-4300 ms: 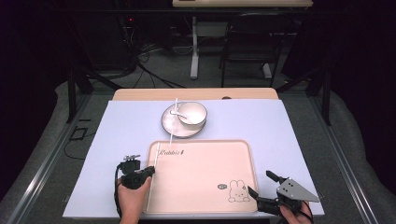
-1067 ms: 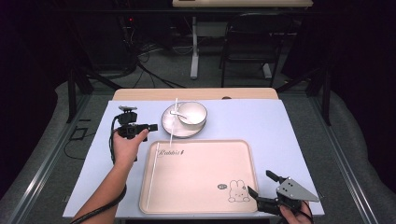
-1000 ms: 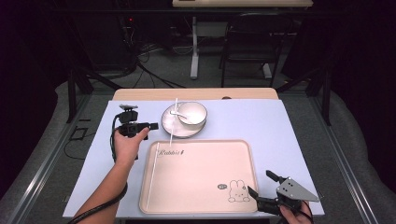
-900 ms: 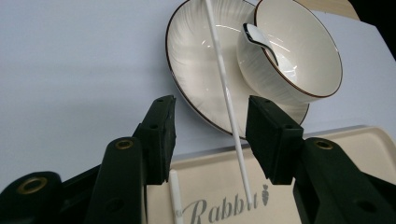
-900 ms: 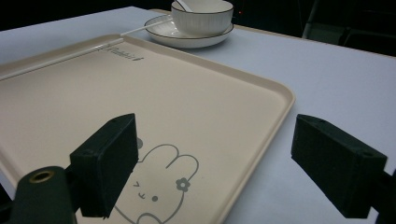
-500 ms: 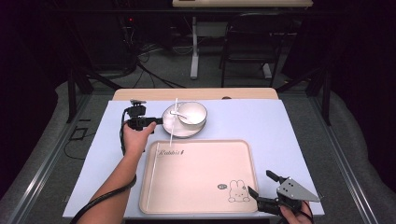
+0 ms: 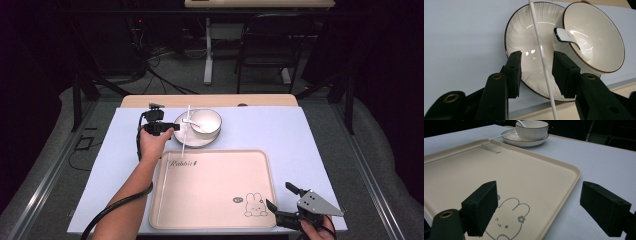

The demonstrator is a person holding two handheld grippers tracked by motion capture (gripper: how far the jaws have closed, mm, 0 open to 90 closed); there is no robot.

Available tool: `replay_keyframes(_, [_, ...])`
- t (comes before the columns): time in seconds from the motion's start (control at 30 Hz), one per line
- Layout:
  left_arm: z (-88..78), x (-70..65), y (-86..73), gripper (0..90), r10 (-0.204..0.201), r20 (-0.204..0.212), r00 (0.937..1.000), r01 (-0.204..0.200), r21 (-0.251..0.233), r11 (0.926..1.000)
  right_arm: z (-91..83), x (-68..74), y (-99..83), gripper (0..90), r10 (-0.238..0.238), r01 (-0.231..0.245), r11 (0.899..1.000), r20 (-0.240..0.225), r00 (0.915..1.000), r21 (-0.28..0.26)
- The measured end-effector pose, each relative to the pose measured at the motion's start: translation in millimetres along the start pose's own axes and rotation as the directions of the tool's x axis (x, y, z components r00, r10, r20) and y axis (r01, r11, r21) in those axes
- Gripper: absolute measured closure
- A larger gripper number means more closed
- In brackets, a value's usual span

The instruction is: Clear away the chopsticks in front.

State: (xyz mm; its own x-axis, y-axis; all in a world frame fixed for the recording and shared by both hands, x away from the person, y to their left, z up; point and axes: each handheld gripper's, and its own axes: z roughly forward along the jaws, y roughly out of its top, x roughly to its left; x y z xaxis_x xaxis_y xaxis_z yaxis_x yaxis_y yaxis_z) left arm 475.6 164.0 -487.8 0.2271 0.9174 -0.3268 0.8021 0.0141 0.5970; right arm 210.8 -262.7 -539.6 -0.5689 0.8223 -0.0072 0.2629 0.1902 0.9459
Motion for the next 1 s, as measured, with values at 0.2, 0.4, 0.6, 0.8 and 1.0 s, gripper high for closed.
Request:
replay_keyframes(0.2, [7.9,-2.9,1.0,59.8,0.005,-0.006,1.0000,-0.005,0.003,1.0000,-0.2,-0.3,0.1,14.3,-0.002,0.002,1.000,0.000,1.0000,-0.002])
replay_keyframes(0.4, [14.7,-3.9,2.7,61.2,0.001,-0.009,1.0000,-0.001,0.005,1.0000,-0.3,-1.0,0.1,14.3,0.000,0.000,1.000,0.001,1.0000,-0.001])
replay_keyframes(0.6, [24.6,-6.1,2.1,62.9,0.009,-0.010,0.9999,-0.009,0.020,0.9998,-0.6,-1.2,0.2,14.3,0.000,0.000,1.000,-0.001,1.0000,-0.003])
replay_keyframes(0.8, [35.4,-6.1,-0.9,65.2,0.006,-0.012,0.9999,-0.005,0.039,0.9992,-0.6,-1.3,0.1,14.3,0.000,0.000,1.000,-0.001,1.0000,-0.002])
replay_keyframes(1.0, [43.3,-5.6,-2.2,66.4,-0.007,-0.003,1.0000,0.007,0.048,0.9988,-0.4,-1.5,0.1,14.3,0.001,-0.001,1.000,-0.001,1.0000,-0.002])
